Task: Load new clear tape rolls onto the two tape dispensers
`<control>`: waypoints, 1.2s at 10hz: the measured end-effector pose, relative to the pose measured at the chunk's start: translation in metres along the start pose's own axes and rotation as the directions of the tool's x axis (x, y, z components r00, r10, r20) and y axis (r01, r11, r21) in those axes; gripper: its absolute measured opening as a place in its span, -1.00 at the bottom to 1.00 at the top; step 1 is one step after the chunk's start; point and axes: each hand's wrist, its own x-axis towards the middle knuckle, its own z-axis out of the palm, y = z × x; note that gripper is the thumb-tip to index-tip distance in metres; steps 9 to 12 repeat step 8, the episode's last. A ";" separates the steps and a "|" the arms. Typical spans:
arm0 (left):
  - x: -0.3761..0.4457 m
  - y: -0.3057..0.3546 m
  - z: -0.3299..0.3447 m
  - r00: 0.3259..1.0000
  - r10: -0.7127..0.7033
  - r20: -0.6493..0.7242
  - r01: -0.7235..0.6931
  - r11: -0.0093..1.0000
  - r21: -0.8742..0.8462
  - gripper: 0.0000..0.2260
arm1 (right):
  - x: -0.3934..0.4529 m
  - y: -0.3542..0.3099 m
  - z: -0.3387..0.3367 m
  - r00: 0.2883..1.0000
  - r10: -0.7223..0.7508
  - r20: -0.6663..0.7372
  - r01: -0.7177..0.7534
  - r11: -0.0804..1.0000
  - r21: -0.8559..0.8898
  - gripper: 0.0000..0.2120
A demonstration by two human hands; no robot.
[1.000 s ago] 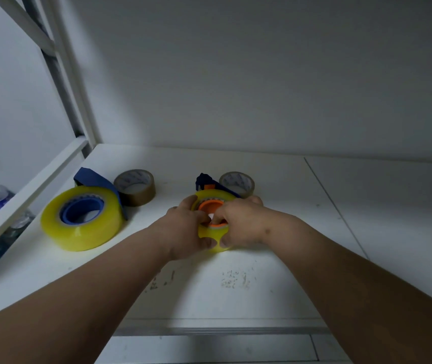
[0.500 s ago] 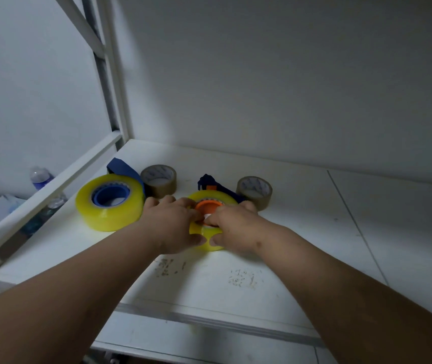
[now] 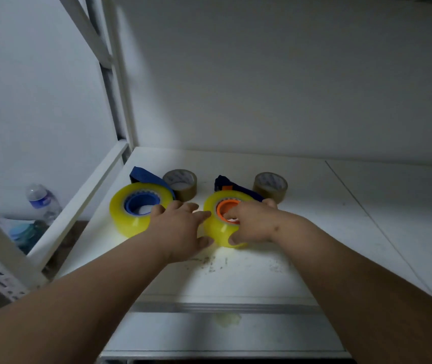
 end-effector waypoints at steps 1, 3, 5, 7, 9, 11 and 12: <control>-0.011 -0.021 -0.003 0.999 0.036 -0.034 -0.036 0.999 -0.020 -0.43 | 0.001 -0.017 -0.001 0.996 0.045 -0.081 -0.040 0.997 0.063 -0.65; -0.028 -0.053 -0.006 0.995 0.002 -0.104 -0.016 0.991 -0.132 -0.48 | -0.005 -0.050 0.005 0.982 0.104 -0.155 -0.073 0.978 0.193 -0.57; -0.037 -0.063 -0.020 0.988 -0.069 -0.141 0.044 0.983 -0.176 -0.52 | -0.011 -0.058 -0.008 0.966 0.076 -0.246 -0.023 0.977 0.213 -0.56; -0.042 -0.051 -0.019 0.991 -0.118 -0.069 0.102 0.974 -0.205 -0.52 | -0.038 -0.050 -0.029 0.956 0.043 -0.292 0.029 0.970 0.240 -0.56; -0.042 -0.043 -0.015 0.987 -0.147 -0.060 0.131 0.966 -0.221 -0.51 | -0.049 -0.040 -0.038 0.940 0.030 -0.339 0.071 0.957 0.282 -0.56; -0.042 -0.043 -0.015 0.987 -0.147 -0.060 0.131 0.966 -0.221 -0.51 | -0.049 -0.040 -0.038 0.940 0.030 -0.339 0.071 0.957 0.282 -0.56; -0.042 -0.043 -0.015 0.987 -0.147 -0.060 0.131 0.966 -0.221 -0.51 | -0.049 -0.040 -0.038 0.940 0.030 -0.339 0.071 0.957 0.282 -0.56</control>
